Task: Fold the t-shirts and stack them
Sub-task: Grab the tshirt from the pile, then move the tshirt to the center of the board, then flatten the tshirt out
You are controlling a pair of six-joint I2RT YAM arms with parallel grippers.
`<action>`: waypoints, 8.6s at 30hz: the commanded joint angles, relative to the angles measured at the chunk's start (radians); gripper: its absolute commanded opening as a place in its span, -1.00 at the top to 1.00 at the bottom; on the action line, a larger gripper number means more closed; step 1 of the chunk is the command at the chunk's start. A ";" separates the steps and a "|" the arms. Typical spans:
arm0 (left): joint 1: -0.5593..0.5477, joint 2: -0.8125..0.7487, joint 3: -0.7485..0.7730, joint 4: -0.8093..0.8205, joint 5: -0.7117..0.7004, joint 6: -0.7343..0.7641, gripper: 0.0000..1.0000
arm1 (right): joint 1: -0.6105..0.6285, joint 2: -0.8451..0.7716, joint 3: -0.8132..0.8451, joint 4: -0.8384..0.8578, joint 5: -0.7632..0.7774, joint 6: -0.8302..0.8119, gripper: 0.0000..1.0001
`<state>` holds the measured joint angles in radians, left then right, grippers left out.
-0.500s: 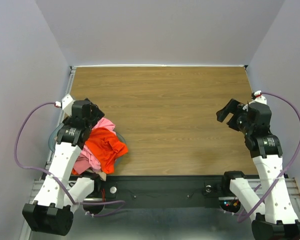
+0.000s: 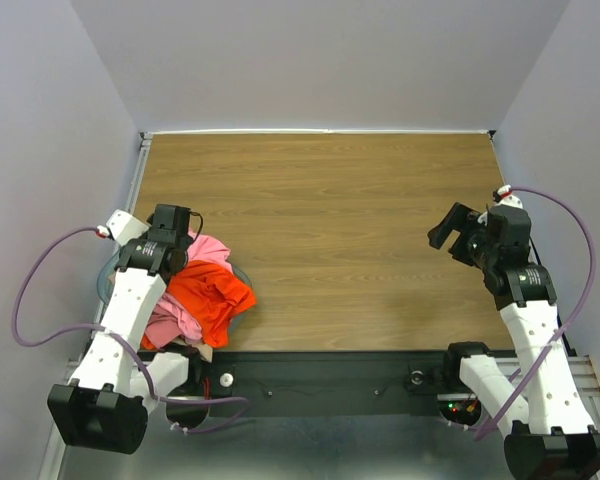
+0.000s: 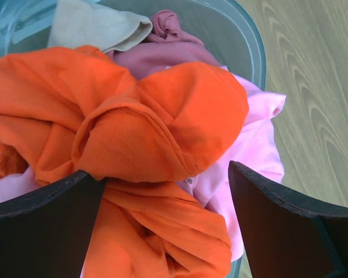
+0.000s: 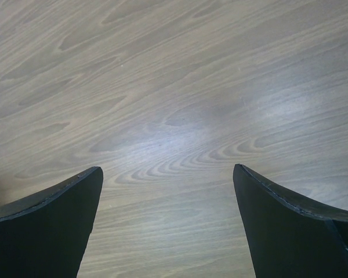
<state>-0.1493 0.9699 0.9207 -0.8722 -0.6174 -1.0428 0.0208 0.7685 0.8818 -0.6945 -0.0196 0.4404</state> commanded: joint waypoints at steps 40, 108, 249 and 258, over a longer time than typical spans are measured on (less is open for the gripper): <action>0.033 -0.138 0.194 0.218 0.148 0.297 1.00 | -0.002 -0.015 -0.026 0.038 0.055 0.012 -1.00; -0.989 0.328 -0.250 0.539 0.424 -0.120 -0.96 | -0.001 0.198 -0.141 0.101 0.306 0.254 -1.00; -0.180 0.500 1.080 0.682 0.642 0.560 1.00 | 0.125 0.806 1.177 0.443 0.054 -0.107 0.99; -0.251 0.060 0.008 0.855 0.596 0.273 1.00 | 0.126 0.378 0.298 0.423 0.309 -0.118 0.99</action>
<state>-0.3477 1.0916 1.1778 -0.0689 -0.0059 -0.6193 0.1455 1.2575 1.4067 -0.2695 0.1383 0.3180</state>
